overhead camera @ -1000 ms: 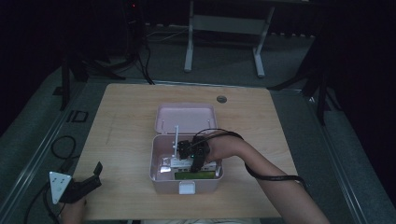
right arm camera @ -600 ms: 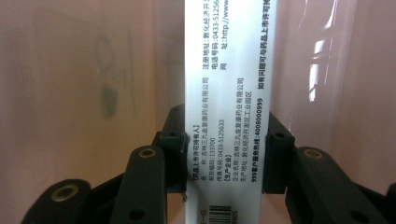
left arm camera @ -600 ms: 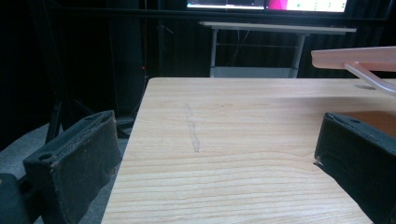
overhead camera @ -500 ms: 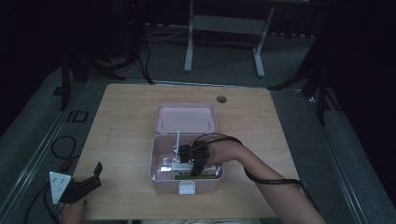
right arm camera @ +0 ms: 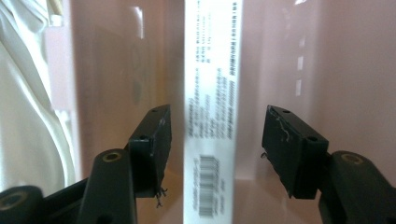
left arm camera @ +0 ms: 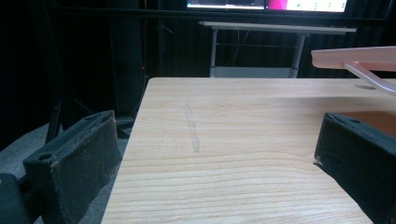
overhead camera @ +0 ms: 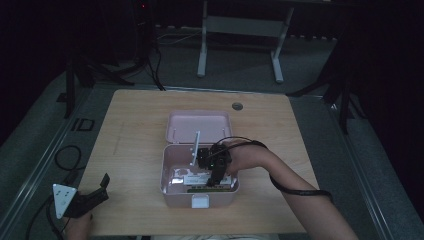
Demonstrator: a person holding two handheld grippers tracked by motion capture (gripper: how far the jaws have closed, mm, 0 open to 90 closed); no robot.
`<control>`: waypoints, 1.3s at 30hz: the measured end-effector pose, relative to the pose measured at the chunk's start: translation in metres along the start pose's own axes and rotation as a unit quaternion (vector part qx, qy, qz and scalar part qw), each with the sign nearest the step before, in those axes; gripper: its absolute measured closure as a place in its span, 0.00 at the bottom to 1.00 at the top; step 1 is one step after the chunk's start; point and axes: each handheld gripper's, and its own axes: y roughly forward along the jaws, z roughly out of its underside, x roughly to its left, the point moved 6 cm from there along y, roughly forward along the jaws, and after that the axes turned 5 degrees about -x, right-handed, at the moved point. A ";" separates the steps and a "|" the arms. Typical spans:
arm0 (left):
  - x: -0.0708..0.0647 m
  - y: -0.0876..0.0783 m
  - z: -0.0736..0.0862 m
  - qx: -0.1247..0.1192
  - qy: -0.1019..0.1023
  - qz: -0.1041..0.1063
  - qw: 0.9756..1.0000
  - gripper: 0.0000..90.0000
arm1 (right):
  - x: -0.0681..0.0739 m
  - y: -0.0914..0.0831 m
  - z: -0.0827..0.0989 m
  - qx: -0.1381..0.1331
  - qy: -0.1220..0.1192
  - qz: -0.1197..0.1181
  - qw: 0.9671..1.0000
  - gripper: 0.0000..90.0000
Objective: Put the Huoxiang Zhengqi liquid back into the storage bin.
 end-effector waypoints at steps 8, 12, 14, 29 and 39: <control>0.000 0.000 0.000 0.000 0.000 -0.001 1.000 0.00 | 0.000 -0.033 0.010 -0.056 0.003 0.015 0.998 0.30; 0.000 0.000 0.000 0.000 0.000 -0.001 1.000 0.00 | -0.005 -0.055 0.021 -0.090 0.014 0.028 0.995 0.20; 0.000 0.000 0.000 0.000 0.000 -0.001 1.000 0.00 | -0.009 -0.064 0.027 -0.111 0.021 0.039 0.993 0.16; 0.000 0.000 0.000 0.000 0.000 -0.001 1.000 0.00 | -0.044 -0.085 0.094 -0.162 0.074 0.138 0.974 0.15; 0.000 0.000 0.000 0.000 0.001 -0.002 1.000 0.00 | -0.062 -0.068 0.136 -0.179 0.133 0.168 0.960 0.15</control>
